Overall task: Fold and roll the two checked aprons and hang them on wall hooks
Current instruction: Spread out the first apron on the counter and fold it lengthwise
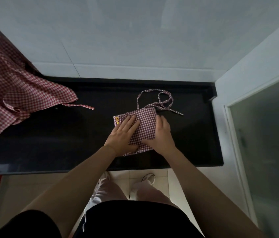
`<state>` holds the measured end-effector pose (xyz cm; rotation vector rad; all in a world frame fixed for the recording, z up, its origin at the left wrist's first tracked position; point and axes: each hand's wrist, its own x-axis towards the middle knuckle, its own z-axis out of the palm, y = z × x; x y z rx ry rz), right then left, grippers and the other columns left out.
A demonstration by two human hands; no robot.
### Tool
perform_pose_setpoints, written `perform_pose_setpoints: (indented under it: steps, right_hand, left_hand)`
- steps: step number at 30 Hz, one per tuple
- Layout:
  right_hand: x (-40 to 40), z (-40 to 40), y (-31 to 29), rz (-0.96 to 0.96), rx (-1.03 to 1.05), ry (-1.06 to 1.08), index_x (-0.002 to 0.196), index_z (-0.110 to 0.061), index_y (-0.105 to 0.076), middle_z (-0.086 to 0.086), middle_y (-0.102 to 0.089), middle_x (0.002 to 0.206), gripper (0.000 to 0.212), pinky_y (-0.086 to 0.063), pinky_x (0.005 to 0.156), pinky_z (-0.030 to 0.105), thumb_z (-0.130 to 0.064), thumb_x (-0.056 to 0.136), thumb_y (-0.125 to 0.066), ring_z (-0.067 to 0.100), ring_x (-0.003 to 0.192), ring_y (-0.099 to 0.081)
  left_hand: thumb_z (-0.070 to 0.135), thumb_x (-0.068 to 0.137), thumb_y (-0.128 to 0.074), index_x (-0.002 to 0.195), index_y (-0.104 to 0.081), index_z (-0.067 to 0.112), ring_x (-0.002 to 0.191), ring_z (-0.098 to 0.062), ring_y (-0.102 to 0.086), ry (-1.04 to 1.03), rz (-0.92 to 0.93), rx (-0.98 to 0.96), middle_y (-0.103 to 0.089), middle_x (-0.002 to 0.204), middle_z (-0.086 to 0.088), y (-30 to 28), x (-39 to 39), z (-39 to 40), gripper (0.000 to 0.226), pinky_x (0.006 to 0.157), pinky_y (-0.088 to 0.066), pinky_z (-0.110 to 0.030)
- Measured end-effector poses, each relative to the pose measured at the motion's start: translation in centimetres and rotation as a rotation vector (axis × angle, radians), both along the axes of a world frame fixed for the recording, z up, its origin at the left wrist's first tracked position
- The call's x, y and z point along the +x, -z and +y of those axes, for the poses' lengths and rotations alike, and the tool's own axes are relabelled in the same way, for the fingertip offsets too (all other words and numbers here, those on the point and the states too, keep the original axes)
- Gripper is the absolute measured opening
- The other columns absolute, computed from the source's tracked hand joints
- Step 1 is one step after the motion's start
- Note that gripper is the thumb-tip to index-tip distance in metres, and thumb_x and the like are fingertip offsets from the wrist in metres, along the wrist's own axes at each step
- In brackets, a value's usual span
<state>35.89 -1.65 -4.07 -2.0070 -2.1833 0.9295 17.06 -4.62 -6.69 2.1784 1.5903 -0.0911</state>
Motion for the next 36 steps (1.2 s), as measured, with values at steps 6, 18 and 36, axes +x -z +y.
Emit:
perform_pose_setpoints:
  steps: [6, 18, 36]
  right_hand:
    - [-0.2, 2.6, -0.2, 0.163, -0.41, 0.465, 0.144, -0.01, -0.033, 0.011, -0.043, 0.141, 0.099, -0.049, 0.097, 0.044, -0.056, 0.069, -0.078, 0.029, 0.124, -0.05]
    - [-3.7, 1.1, -2.0, -0.315, 0.254, 0.091, 0.11, -0.014, -0.049, 0.004, -0.057, 0.105, 0.027, -0.052, 0.07, 0.03, -0.024, 0.09, -0.063, 0.017, 0.087, -0.058]
    - [-3.7, -1.4, -2.9, -0.457, 0.038, 0.054, 0.109, -0.018, -0.048, 0.006, -0.063, 0.107, 0.025, -0.046, 0.083, 0.039, -0.026, 0.089, -0.062, 0.023, 0.097, -0.06]
  left_hand:
    - [0.068, 0.087, -0.046, 0.151, 0.02, 0.035, 0.146, -0.024, 0.024, 0.036, 0.106, -0.003, 0.027, 0.16, -0.003, 0.5, 0.6, 0.3, 0.097, 0.118, 0.004, -0.044]
    - [0.05, 0.082, -0.067, 0.151, -0.024, 0.023, 0.15, -0.027, 0.008, -0.041, -0.124, -0.05, -0.004, 0.164, -0.004, -0.8, 1.3, 1.1, 0.086, 0.121, -0.012, -0.052]
    - [0.065, 0.075, -0.066, 0.155, -0.009, 0.017, 0.15, -0.026, 0.014, -0.103, 0.01, -0.012, 0.011, 0.163, -0.009, -0.6, -0.9, -0.2, 0.109, 0.119, 0.007, -0.042]
